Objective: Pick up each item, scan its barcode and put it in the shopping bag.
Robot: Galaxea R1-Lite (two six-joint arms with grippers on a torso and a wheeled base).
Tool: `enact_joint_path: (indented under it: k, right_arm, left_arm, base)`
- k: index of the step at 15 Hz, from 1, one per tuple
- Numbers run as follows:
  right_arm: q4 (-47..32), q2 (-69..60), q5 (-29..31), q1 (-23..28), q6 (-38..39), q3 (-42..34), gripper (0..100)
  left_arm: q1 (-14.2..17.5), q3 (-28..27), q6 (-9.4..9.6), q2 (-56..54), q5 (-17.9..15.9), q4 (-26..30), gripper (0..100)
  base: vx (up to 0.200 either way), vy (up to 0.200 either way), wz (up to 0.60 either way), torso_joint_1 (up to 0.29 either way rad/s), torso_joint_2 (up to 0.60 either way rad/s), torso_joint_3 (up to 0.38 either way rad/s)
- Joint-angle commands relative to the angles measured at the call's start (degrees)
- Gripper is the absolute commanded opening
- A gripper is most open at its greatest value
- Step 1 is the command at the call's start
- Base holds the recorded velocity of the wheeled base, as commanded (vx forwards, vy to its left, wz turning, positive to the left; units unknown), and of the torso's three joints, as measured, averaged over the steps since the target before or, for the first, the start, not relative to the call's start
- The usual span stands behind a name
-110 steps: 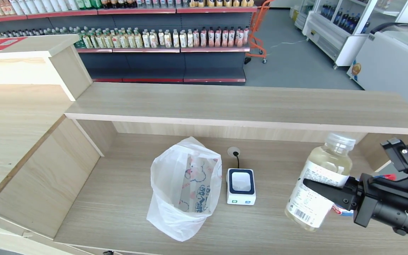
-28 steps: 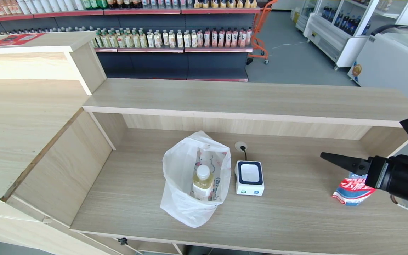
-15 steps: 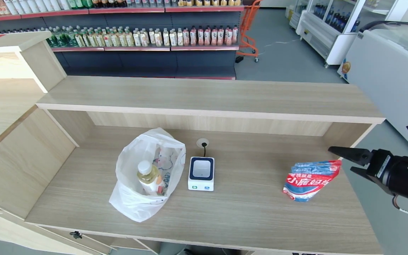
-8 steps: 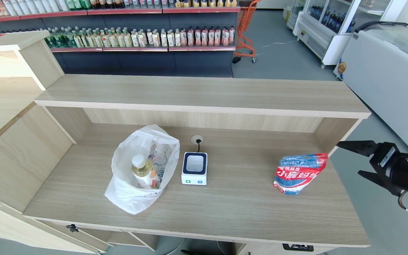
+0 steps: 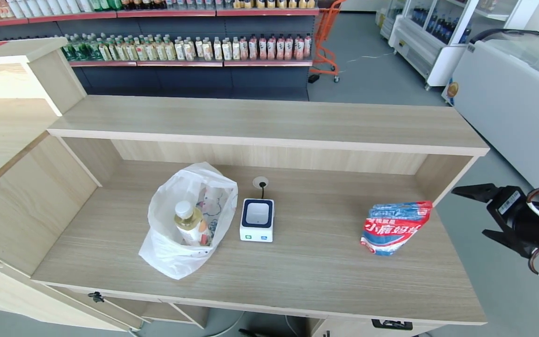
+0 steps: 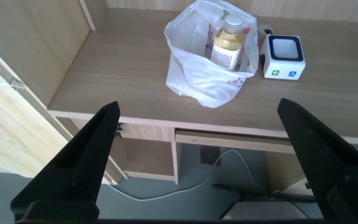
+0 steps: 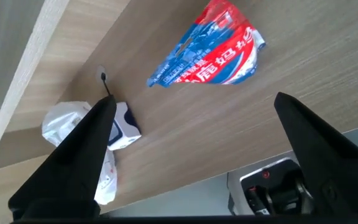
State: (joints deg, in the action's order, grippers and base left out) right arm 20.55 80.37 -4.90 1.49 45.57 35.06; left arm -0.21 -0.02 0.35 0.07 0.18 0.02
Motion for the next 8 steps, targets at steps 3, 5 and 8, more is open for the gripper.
enact_joint_path:
  k: [3,5,8]
  right_arm:
    - [-0.8,3.6,0.2,1.1,3.7,0.4,100]
    - [-1.1,7.0,1.1,1.1,7.1,2.8,100]
    - [-1.2,14.4,3.1,0.8,8.0,8.9,100]
  left_arm:
    - [0.0,0.0,0.00,0.0,0.0,0.0,100]
    - [0.0,0.0,0.00,0.0,0.0,0.0,100]
    - [0.0,-0.1,0.00,0.0,0.0,0.0,100]
  base:
    - [0.000,0.000,0.00,0.000,0.00,0.000]
    - [0.000,0.000,0.00,0.000,0.00,0.000]
    - [0.000,0.000,0.00,0.000,0.00,0.000]
